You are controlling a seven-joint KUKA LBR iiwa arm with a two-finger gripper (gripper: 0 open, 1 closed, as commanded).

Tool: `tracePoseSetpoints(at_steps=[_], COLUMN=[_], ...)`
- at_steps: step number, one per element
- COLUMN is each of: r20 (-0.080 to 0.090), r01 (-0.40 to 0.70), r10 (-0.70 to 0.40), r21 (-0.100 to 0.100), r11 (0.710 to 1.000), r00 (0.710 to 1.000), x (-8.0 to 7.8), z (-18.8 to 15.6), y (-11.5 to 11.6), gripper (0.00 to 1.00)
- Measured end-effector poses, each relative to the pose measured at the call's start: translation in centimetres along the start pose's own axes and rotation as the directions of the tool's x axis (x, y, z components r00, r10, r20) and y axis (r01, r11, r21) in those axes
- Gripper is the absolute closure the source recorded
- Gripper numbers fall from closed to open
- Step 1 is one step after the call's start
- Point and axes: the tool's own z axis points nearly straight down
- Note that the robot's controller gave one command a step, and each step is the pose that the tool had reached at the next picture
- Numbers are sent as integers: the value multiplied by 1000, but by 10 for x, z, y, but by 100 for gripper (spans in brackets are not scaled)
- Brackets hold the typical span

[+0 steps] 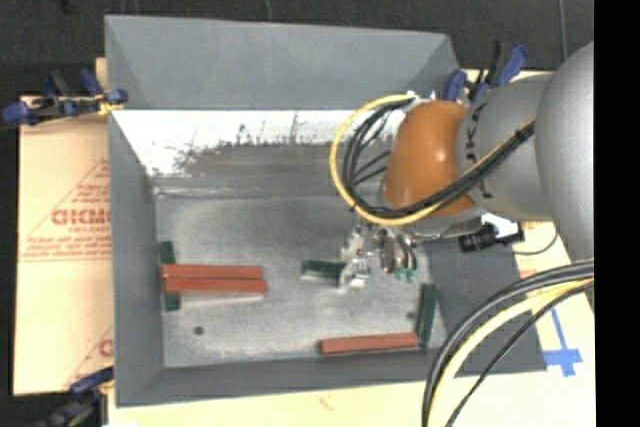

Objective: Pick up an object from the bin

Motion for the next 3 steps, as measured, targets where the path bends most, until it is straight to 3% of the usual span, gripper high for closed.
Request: tracePoseSetpoints(at_steps=[2, 3], r20=[0, 15], r01=[1, 10], r10=[-1, -10], r21=[-1, -6], r11=[1000, 1000], r00=[1000, 1000], x=[0, 1], z=[-1, -38], y=[0, 4], gripper=[100, 100])
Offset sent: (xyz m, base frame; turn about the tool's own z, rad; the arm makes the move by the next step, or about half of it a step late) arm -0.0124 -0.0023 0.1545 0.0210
